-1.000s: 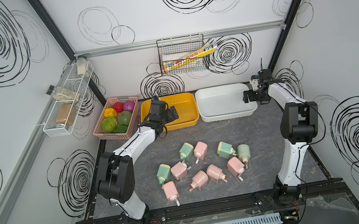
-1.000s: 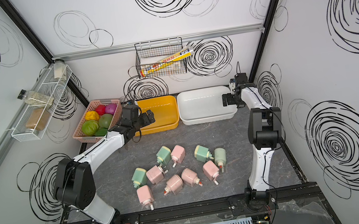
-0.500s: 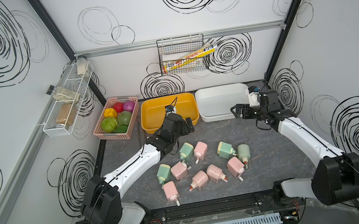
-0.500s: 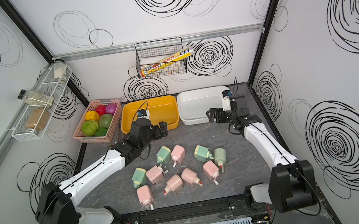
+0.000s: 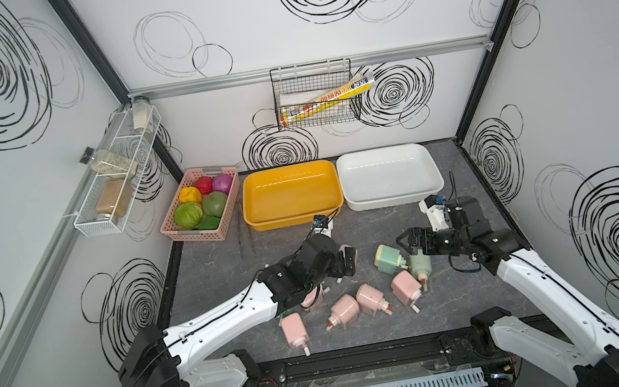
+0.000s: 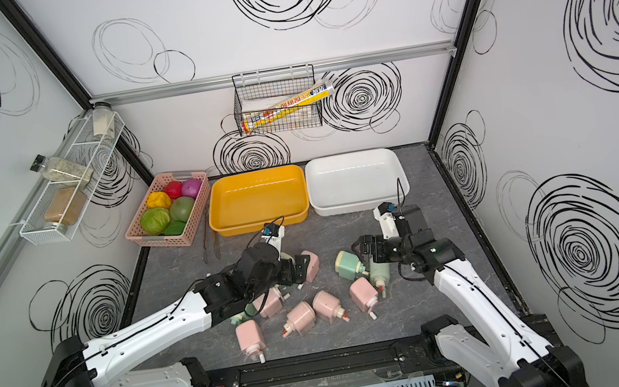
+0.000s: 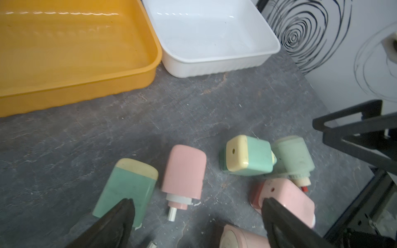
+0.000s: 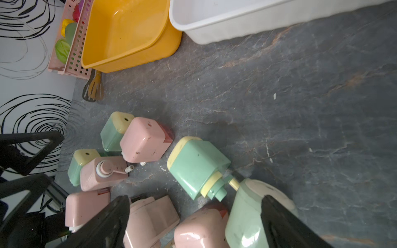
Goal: Place the pencil sharpeners by color into the storage box
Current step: Pick up the pencil sharpener from the center of the board.
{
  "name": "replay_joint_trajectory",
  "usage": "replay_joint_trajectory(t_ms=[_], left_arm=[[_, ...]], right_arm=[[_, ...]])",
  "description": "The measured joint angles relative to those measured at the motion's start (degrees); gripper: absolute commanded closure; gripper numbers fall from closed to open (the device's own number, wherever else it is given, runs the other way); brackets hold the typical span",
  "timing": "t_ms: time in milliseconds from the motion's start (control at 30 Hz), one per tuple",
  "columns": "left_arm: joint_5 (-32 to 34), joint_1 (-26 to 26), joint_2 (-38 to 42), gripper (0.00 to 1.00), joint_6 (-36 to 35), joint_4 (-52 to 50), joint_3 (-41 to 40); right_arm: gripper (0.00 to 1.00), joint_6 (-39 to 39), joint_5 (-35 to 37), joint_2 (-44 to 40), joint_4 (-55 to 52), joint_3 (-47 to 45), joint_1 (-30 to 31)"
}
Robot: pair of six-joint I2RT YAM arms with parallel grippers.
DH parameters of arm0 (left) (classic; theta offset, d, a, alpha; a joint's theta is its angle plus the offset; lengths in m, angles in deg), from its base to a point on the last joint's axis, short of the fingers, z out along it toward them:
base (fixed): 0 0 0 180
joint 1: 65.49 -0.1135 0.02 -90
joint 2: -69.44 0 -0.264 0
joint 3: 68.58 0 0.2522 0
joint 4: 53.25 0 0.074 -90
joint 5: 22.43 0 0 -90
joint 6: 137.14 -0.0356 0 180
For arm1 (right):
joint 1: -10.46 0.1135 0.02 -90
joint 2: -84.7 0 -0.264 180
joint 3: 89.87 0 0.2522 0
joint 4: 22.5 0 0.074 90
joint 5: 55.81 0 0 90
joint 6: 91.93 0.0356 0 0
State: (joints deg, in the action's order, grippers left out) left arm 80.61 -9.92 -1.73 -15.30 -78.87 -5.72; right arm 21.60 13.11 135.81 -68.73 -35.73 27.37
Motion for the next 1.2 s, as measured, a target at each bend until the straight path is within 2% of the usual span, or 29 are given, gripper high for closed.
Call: replay_joint_trajectory(t_ms=[167,333,433,600,1200], left_arm=[[-3.5,6.0,2.5,0.01,-4.4,0.9,-2.1],[-5.8,9.0,4.7,0.01,-8.1,2.8,-5.3],[-6.6,10.1,5.4,0.01,-9.0,3.0,-6.7],[-7.0,10.3,6.7,0.01,-9.4,3.3,-8.5],[-7.0,10.3,8.4,0.01,-9.4,6.4,-11.6]], right_arm=[[0.04,1.2,-0.5,-1.9,-4.3,-0.2,5.0],[0.11,2.5,0.7,-3.6,-6.1,-2.1,9.7],[0.12,3.9,3.9,-3.4,-7.2,-2.3,13.0],[0.13,7.1,9.3,-2.5,-8.0,-2.3,17.4],[0.12,13.5,16.3,6.1,-8.2,-3.6,28.3]])
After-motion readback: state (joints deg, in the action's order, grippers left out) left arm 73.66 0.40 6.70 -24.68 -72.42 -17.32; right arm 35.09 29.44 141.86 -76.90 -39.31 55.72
